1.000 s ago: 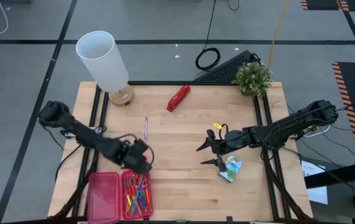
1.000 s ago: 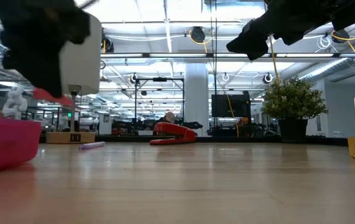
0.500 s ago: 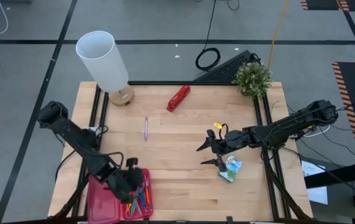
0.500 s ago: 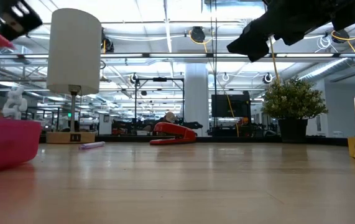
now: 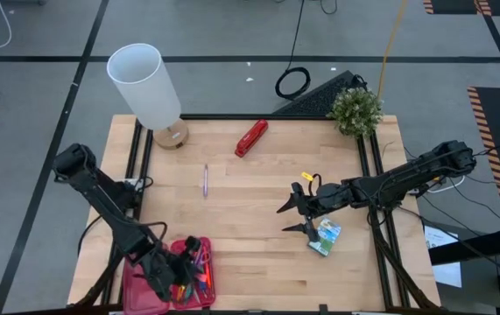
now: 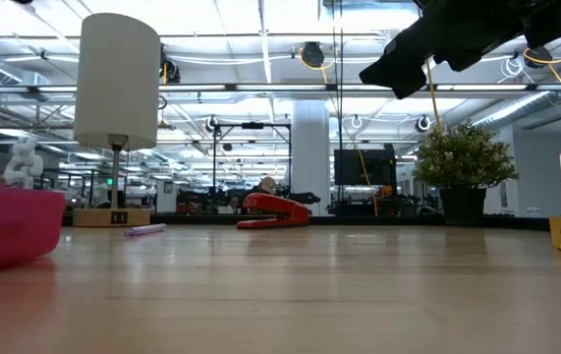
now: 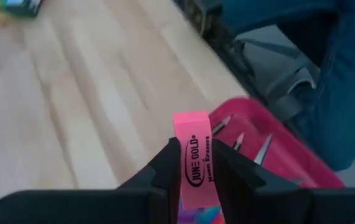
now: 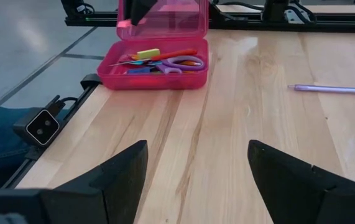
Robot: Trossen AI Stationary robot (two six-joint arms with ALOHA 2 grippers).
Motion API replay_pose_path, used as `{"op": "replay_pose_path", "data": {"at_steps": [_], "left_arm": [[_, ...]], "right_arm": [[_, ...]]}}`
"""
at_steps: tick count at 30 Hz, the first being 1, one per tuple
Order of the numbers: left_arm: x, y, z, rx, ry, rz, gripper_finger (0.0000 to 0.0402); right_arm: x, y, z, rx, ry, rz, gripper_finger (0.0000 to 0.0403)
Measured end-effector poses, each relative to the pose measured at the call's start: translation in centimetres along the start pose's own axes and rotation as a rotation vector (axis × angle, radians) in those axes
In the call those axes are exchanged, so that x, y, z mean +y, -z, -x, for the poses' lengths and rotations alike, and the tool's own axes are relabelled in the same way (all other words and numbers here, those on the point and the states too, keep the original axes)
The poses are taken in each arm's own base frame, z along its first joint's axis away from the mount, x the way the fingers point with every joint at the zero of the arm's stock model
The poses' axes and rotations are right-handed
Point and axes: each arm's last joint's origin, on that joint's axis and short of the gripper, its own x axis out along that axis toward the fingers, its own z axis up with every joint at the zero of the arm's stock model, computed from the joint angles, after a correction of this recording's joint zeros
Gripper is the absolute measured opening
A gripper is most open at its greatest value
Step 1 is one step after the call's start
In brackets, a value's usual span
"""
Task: Pack school essentials
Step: Put the pink eraser into the red supply box, then put the purple pen into the red supply box
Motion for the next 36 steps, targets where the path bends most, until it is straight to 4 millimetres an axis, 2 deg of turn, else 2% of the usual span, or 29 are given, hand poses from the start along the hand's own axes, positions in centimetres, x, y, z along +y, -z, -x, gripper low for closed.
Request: {"op": "replay_pose_path", "data": {"at_steps": [6, 16, 25, 29, 36], "left_arm": [[-1.4, -0.3, -2.2, -0.054, 0.06, -0.105, 0.0081], [-2.5, 0.9, -4.8, 0.041, 0.219, -0.12, 0.0081], [-2.6, 1.6, -6.1, 0.086, 0.187, -0.088, 0.0085], [-2.4, 1.6, -6.1, 0.083, 0.131, -0.074, 0.0114], [-2.2, 1.9, -6.1, 0.109, 0.099, -0.11, 0.0195]], "right_arm": [[0.0, 0.1, 0.0, 0.009, 0.0, 0.0, 0.027], [0.0, 0.2, 0.0, 0.016, 0.0, 0.004, 0.027], [0.0, 0.1, 0.0, 0.015, 0.0, 0.007, 0.027], [0.0, 0.1, 0.0, 0.014, 0.0, 0.007, 0.027], [0.0, 0.1, 0.0, 0.014, 0.0, 0.008, 0.027]]}}
